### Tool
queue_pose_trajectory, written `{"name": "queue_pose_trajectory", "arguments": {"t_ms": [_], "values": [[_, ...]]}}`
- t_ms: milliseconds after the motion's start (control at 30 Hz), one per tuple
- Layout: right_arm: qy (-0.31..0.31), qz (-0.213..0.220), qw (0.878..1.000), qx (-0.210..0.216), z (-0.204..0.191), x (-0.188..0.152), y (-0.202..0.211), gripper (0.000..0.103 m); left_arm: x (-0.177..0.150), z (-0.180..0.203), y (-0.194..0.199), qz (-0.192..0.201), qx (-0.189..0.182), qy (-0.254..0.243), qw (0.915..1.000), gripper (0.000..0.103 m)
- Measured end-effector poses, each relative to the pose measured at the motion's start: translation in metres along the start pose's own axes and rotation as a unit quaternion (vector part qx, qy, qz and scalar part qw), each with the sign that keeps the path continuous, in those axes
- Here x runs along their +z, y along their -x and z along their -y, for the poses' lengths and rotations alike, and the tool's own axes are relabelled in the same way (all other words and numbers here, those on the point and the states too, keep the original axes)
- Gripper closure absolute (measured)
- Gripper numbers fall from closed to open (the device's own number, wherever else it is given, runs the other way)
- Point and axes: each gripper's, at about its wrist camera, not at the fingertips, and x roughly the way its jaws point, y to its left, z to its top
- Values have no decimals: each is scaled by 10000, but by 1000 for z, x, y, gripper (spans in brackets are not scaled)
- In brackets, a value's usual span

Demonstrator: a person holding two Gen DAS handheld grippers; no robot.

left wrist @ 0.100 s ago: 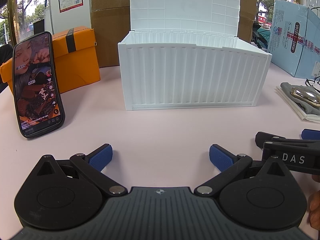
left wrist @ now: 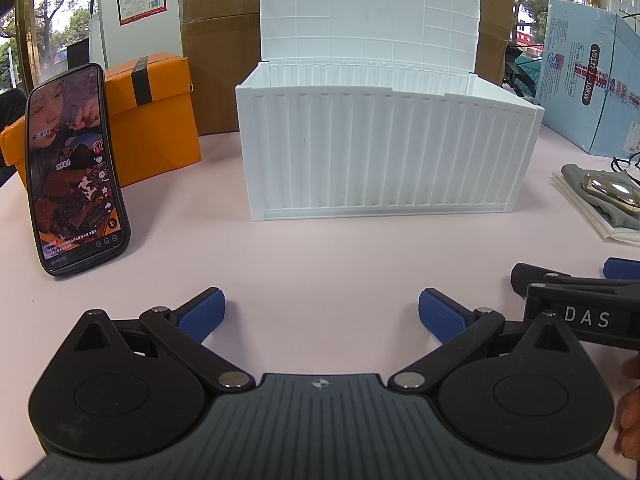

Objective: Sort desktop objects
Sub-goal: 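Turn both tools toward the chrome egg on the grey cloth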

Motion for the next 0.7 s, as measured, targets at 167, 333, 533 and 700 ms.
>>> {"name": "queue_pose_trajectory", "arguments": {"t_ms": [167,333,533,700], "values": [[-5,31,10000,26,2,2,0,0,0,1,0,-7,10,-12,10000,0],[-27,384,9985,395,17,7,11,0,3,4,2,67,-78,13,9999,0],[-82,2281,9702,817,57,19,56,0,18,31,29,681,-128,-64,9976,0],[-407,2950,9501,927,115,44,68,0,45,79,55,1324,-414,-328,9898,0]]}}
